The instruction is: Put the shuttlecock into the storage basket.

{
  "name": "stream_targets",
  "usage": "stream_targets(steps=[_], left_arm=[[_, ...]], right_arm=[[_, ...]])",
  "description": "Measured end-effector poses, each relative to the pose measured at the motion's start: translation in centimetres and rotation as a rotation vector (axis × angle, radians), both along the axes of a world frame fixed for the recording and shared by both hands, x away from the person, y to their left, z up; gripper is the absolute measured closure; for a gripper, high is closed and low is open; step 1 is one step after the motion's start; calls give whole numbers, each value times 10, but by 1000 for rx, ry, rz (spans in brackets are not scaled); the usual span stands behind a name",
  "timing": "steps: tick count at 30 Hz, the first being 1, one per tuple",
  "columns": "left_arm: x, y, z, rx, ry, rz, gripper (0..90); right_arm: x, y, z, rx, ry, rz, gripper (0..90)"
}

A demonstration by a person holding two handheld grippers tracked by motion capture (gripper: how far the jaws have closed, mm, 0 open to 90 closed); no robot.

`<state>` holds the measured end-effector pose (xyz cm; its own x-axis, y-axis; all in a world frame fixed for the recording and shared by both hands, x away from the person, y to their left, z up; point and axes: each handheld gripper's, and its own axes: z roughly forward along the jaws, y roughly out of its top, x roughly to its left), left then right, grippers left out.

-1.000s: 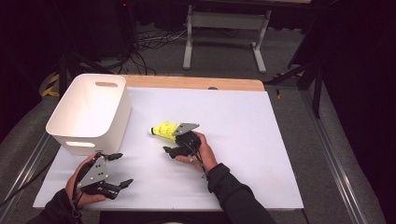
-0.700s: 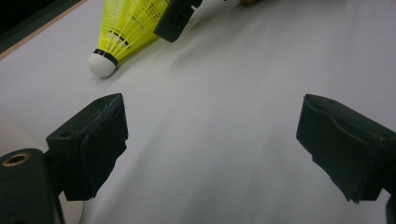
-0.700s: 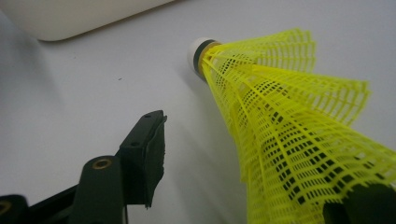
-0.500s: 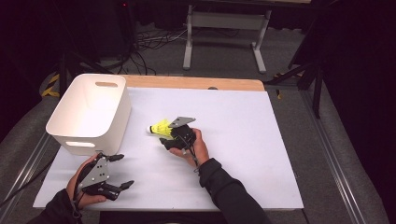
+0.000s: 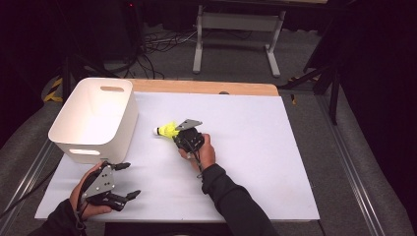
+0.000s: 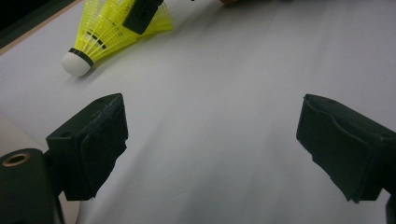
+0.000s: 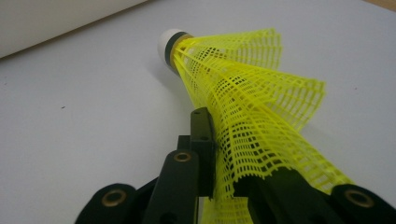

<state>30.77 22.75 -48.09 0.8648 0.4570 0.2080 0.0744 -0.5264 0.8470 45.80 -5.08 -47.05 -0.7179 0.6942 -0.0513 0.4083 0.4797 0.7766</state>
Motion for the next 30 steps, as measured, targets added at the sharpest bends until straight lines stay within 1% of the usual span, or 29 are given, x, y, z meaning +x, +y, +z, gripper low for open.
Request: stream_targets(steps=[3,4,6,7,9,12,14,15,16,17,19,20,21,22,25,28,29,30], left_arm=[[0,0,0,-7,6,7,98],[0,0,0,-8,7,8,98],[1,0,0,3,-2,13,97],[1,0,0,-4,2,16,98],[2,-1,0,0,6,32,98],[2,-2,0,5,4,47,100],[3,-3,0,2,6,54,100],[3,-4,0,5,3,59,98],[4,-5,-1,7,11,61,98],[5,-6,-2,5,21,67,95],[7,-9,-3,24,34,78,96],[8,-10,-4,19,43,79,96],[9,-12,-4,29,44,82,96],[9,-14,-4,31,42,87,98],[13,-20,-5,44,46,83,105],[18,-25,-6,57,54,82,106],[18,-27,-7,51,62,86,107],[19,-27,-6,58,56,82,106]], right_arm=[[-1,-4,2,19,-2,-2,865],[-3,-6,4,19,-10,4,866],[-4,-7,5,15,-14,9,866],[-6,-8,5,13,-17,15,866],[-9,-11,7,2,-25,28,866],[-15,-17,12,20,-23,65,866],[-20,-20,15,19,-28,97,866],[-26,-23,19,14,-36,122,866],[-26,-23,19,14,-36,122,866],[-30,-25,21,10,-43,138,866],[-37,-28,26,-7,-56,163,866],[-42,-29,30,-14,-62,181,866],[-45,-30,32,-22,-70,190,866],[-49,-32,36,-25,-77,204,866],[-61,-38,44,-29,-91,246,866],[-73,-46,48,-24,-92,279,866],[-76,-47,49,-26,-96,286,866],[-78,-48,49,-28,-102,293,866]])
